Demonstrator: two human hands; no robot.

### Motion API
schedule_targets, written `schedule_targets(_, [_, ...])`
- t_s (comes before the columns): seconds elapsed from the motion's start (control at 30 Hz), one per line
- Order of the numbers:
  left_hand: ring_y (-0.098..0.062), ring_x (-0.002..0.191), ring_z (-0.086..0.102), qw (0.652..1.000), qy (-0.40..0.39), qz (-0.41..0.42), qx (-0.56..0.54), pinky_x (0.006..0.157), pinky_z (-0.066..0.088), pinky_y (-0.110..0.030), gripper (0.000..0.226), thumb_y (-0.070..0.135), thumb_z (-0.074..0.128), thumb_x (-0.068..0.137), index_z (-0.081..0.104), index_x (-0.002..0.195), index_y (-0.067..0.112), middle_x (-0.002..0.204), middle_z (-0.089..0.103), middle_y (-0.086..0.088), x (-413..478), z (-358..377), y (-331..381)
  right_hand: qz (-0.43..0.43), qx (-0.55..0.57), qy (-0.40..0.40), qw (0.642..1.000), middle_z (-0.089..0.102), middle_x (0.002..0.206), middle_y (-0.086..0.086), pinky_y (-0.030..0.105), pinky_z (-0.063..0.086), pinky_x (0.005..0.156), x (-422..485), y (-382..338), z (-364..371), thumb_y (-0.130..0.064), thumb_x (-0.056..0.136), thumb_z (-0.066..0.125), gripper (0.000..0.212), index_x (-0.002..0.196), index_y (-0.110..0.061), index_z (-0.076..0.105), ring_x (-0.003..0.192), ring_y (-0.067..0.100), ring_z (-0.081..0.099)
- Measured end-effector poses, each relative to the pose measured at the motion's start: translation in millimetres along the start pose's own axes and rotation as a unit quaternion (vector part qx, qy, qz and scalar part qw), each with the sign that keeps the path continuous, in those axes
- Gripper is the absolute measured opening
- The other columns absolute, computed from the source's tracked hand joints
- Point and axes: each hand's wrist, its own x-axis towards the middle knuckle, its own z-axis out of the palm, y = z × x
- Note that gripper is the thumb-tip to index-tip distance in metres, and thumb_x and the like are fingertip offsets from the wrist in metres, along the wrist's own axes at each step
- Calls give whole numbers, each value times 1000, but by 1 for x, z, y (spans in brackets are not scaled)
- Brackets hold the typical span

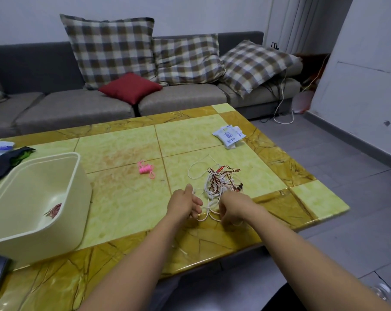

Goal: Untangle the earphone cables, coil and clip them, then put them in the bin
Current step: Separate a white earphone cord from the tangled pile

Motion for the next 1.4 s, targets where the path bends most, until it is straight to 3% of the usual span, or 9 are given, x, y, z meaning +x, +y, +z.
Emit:
schedule_targets(0.1, [-18, 47, 54, 998, 22, 40, -53, 49, 37, -25, 51, 31, 32, 106, 64, 77, 4, 61, 64, -8, -7, -3, 4, -55, 160, 38, 985, 66, 83, -2, 35, 56, 75, 1, 4, -1, -18, 88, 63, 11, 78, -19, 58, 82, 18, 66])
schedule_targets(0.27, [-9, 104, 53, 977, 50, 207, 12, 88, 44, -23, 28, 8, 47, 93, 60, 111, 25, 113, 60, 5, -16, -12, 21, -127, 490, 143, 850, 69, 68, 7, 21, 45, 56, -19, -12, -29, -15, 96, 57, 9, 92, -8, 56, 56, 8, 58])
schedule_targets(0.37, [-14, 110, 46, 975, 18, 214, 57, 93, 41, -25, 26, 17, 51, 93, 60, 114, 30, 101, 58, 7, -23, -20, 32, -157, 524, 184, 817, 62, 61, 4, 18, 41, 53, -25, -23, -49, -15, 95, 63, 10, 93, -5, 59, 55, 8, 55])
schedule_targets(0.57, [-16, 112, 47, 988, 0, 151, -14, 86, 42, -30, 24, 27, 48, 98, 63, 114, 18, 115, 59, 2, -28, -31, 36, -175, 487, 127, 846, 66, 62, 3, 35, 41, 61, -25, -28, -44, -19, 93, 66, 9, 91, -11, 61, 59, 13, 55])
schedule_targets(0.8, [-17, 80, 60, 980, 27, 70, -183, 72, 46, -28, 26, 14, 43, 102, 65, 91, 6, 85, 68, -5, -29, -42, 31, -125, 404, 61, 904, 71, 75, 6, 17, 43, 56, -15, -41, -29, -7, 91, 65, 8, 91, -9, 57, 66, 13, 62])
schedule_targets(0.93, [-20, 69, 63, 968, 59, 46, -239, 67, 53, -28, 26, 8, 37, 103, 59, 90, 3, 68, 62, -8, -29, -54, 23, -71, 217, 71, 971, 60, 78, -6, 27, 42, 71, 1, -49, -21, -13, 86, 67, 6, 92, -14, 67, 83, 18, 57])
schedule_targets(1.07, [-19, 63, 63, 919, 122, 31, -373, 62, 52, -27, 24, 9, 37, 103, 59, 94, 6, 60, 44, -3, -25, -74, 27, -112, 183, 315, 924, 64, 87, -10, 34, 33, 85, 2, -70, -39, -27, 86, 64, 7, 91, -23, 67, 94, 13, 48])
schedule_targets(1.23, [-8, 41, 40, 836, 178, 3, -519, 62, 48, -26, 22, 3, 41, 101, 61, 92, 3, 46, 45, 2, -25, -104, 20, -189, 243, 207, 929, 62, 87, -16, 28, 39, 79, 4, -78, -30, -6, 86, 58, 25, 95, -24, 73, 95, 8, 52])
schedule_targets(1.4, [-7, 41, 16, 866, 178, -25, -467, 35, 19, -19, 28, 12, 40, 102, 66, 93, 9, 51, 21, 6, -31, -112, -4, -148, 401, 255, 867, 66, 96, -3, 11, 44, 65, 10, -89, -16, 12, 84, 43, 42, 90, -20, 70, 81, 1, 60])
